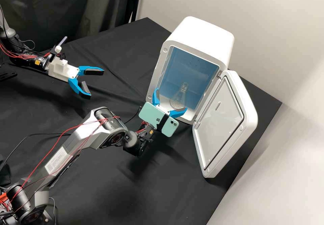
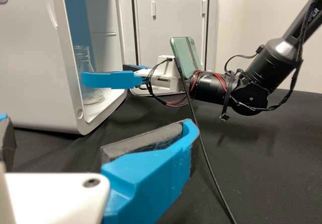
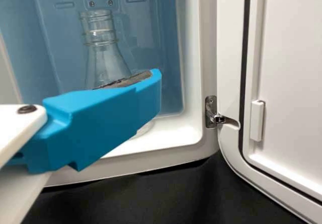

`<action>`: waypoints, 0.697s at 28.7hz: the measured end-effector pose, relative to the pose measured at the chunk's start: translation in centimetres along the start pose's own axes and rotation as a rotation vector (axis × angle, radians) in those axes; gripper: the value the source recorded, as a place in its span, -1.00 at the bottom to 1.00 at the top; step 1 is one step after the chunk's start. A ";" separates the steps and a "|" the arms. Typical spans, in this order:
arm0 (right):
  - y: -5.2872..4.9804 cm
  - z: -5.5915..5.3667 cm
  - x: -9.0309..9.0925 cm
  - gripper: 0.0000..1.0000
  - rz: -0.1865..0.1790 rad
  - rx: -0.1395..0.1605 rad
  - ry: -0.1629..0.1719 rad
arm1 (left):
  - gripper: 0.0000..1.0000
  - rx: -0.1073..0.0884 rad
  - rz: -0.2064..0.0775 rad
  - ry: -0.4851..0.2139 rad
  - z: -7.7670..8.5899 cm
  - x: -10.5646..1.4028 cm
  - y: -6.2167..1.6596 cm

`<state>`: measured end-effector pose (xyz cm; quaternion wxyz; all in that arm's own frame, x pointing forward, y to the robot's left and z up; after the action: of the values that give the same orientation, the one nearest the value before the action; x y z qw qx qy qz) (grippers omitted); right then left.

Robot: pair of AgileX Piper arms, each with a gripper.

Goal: Take the flask out of the incubator

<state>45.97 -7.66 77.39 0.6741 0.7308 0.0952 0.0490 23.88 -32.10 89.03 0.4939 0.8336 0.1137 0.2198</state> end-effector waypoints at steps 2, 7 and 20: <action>-0.1 0.2 0.3 1.00 0.000 -0.002 -0.001 | 1.00 0.000 0.000 0.000 0.0 0.0 0.00; -0.1 0.7 0.6 1.00 -0.005 -0.005 -0.018 | 1.00 0.000 0.000 0.000 0.0 0.0 0.00; 0.7 2.5 1.3 1.00 0.010 -0.016 -0.054 | 1.00 0.000 0.000 0.000 0.0 0.0 0.00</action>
<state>47.77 -9.90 77.82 0.6821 0.7269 0.0728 0.0335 23.88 -32.10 89.03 0.4939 0.8336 0.1137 0.2198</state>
